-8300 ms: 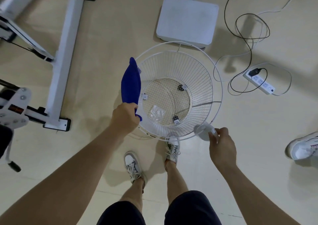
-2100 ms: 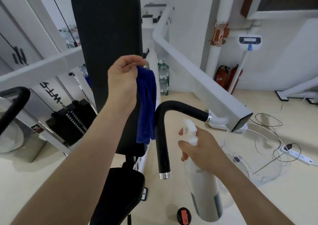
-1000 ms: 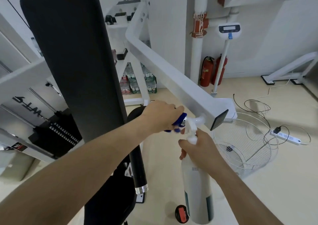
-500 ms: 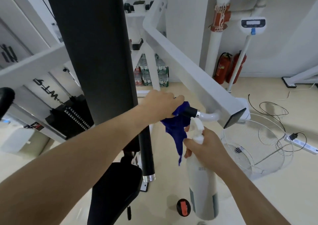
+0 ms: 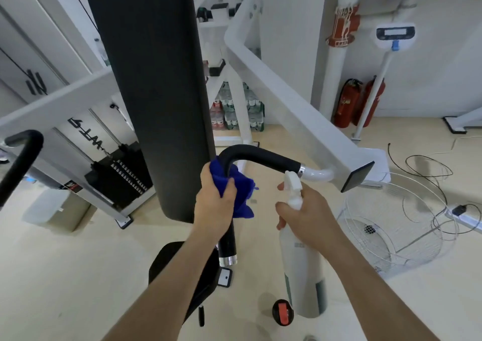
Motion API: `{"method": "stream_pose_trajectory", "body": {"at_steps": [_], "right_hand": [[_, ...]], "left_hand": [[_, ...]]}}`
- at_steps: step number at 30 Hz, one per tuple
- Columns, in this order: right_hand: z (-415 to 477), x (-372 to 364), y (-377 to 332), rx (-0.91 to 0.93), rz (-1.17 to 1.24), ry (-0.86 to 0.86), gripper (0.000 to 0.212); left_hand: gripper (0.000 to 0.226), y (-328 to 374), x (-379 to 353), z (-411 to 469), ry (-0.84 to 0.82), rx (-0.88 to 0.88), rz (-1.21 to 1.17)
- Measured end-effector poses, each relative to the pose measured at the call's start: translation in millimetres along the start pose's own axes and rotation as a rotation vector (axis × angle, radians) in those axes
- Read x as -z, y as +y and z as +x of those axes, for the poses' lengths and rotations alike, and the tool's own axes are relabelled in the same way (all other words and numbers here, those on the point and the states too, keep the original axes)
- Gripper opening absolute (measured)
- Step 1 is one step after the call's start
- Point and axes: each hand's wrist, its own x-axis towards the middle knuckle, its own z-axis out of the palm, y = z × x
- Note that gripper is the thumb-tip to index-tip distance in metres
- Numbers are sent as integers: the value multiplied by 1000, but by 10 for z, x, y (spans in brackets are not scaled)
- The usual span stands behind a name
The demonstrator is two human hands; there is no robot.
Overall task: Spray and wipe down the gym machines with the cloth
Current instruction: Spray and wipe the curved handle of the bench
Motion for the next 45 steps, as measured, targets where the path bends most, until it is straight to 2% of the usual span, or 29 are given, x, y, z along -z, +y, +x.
{"method": "stream_pose_trajectory", "body": {"at_steps": [6, 11, 13, 17, 21, 25, 31, 36, 39, 41, 45], "right_hand": [[-47, -31, -76, 118, -133, -248, 28], [-129, -92, -128, 172, -170, -460, 27], [-148, -111, -119, 183, -173, -523, 23], [-180, -133, -84, 216, -238, -553, 10], [-201, -115, -70, 219, -246, -549, 18], [-182, -35, -51, 202, -208, -514, 24], [-87, -1, -97, 189, -162, -434, 22], [5, 49, -142, 131, -98, -321, 24], [36, 72, -141, 91, -102, -253, 25], [55, 80, -137, 71, -109, -193, 24], [118, 6, -182, -20, -94, -26, 18]], "left_hand": [[75, -319, -62, -613, 4, 211, 9], [65, -483, -107, -897, 3, 230, -25], [56, -490, -98, -962, 17, 215, 30], [38, -450, -18, -1048, 102, 212, 254], [38, -396, 1, -1120, 146, 243, 146], [56, -263, -79, -944, 94, 192, 348], [82, -17, -169, -467, 100, -28, 720], [75, 250, -135, 173, 50, -143, 786], [53, 392, -48, 561, -113, -338, 880], [40, 459, 1, 795, -310, -481, 930], [36, 607, -162, 1099, -597, -883, 1090]]}}
